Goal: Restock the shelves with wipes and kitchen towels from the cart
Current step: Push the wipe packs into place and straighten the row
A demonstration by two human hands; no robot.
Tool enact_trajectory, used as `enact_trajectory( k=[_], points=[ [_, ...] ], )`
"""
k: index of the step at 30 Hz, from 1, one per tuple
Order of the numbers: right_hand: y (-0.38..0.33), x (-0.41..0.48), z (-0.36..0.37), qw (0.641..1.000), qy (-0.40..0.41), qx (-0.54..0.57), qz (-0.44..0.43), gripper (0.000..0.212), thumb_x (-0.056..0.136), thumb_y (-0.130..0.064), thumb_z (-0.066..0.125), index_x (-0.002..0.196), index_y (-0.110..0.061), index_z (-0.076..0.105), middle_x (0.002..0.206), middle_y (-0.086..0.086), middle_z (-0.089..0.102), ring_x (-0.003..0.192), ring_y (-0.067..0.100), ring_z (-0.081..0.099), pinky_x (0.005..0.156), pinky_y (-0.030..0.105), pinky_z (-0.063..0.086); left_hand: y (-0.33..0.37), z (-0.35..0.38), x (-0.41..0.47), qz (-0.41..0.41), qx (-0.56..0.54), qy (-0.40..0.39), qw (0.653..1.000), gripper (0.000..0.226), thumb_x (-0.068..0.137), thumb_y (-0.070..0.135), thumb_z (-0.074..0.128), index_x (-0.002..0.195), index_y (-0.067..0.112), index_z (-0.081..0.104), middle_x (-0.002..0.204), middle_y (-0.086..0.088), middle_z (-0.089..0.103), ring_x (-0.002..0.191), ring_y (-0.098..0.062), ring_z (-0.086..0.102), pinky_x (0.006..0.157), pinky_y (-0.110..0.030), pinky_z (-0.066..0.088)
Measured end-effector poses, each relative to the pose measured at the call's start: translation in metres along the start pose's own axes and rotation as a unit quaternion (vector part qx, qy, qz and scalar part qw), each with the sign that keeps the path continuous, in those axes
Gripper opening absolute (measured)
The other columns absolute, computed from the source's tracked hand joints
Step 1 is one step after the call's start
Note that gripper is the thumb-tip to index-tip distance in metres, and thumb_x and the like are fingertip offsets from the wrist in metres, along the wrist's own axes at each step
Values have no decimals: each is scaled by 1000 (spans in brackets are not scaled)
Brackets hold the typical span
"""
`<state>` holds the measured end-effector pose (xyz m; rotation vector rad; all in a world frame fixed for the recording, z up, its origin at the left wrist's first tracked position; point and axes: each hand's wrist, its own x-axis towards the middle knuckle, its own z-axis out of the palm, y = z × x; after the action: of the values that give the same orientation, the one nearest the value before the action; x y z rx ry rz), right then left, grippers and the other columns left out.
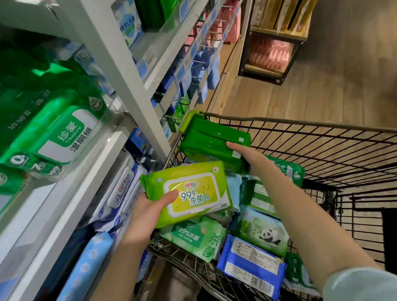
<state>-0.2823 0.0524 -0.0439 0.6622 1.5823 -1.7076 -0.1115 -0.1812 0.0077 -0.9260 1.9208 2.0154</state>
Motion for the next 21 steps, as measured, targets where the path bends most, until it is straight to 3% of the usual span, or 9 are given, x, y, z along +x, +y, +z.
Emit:
enact_trajectory(
  k=[2, 4, 6, 12, 17, 19, 21],
  points=[
    [6, 0, 1, 1000, -6, 21, 6, 33, 83, -32, 72, 110, -17, 60, 102, 7, 70, 86, 22, 68, 65, 32, 57, 0, -1, -1, -1, 7, 8, 1000, 21, 81, 15, 72, 100, 23, 67, 86, 8, 75, 79, -10, 72, 61, -20, 55],
    [11, 0, 3, 999, 12, 35, 2, 42, 79, -31, 76, 114, -15, 60, 108, 9, 69, 92, 25, 68, 72, 35, 57, 2, -2, -3, -1, 14, 6, 1000, 21, 82, 15, 72, 101, 23, 67, 88, 6, 75, 81, -12, 72, 67, -24, 56],
    [15, 0, 4, 998, 37, 44, -12, 54, 74, -30, 80, 121, -13, 59, 112, 10, 69, 96, 27, 68, 77, 38, 57, 3, -3, -5, 4, 10, 7, 1000, 22, 82, 14, 71, 103, 21, 67, 91, 4, 75, 83, -14, 72, 63, -21, 56],
    [28, -16, 6, 991, 95, 79, -49, 52, 72, -27, 83, 116, -10, 60, 109, 11, 69, 91, 25, 69, 62, 28, 57, 5, -2, -12, 17, 13, 37, 999, 22, 79, 12, 74, 98, 20, 68, 84, 4, 75, 75, -12, 72, 56, -19, 54],
    [46, -35, -4, 987, 135, 75, -40, 79, 56, -44, 88, 118, -7, 56, 111, 10, 66, 98, 30, 65, 89, 44, 54, 6, -5, -19, 23, 32, 46, 998, 22, 78, 14, 77, 97, 22, 68, 90, 0, 74, 76, -12, 71, 56, -18, 53],
    [50, -46, -8, 984, 151, 75, -51, 73, 60, -42, 87, 116, -7, 55, 110, 10, 64, 100, 30, 62, 93, 46, 51, 7, -5, -24, 28, 39, 52, 998, 20, 77, 14, 77, 91, 24, 66, 86, 4, 72, 73, -9, 70, 55, -19, 51],
    [55, -56, -12, 983, 153, 83, -59, 91, 47, -49, 91, 120, -9, 54, 113, 9, 64, 103, 31, 62, 94, 49, 51, 7, -7, -30, 33, 49, 60, 996, 22, 76, 14, 78, 86, 26, 62, 83, 7, 69, 74, -10, 67, 58, -23, 49]
  ],
)
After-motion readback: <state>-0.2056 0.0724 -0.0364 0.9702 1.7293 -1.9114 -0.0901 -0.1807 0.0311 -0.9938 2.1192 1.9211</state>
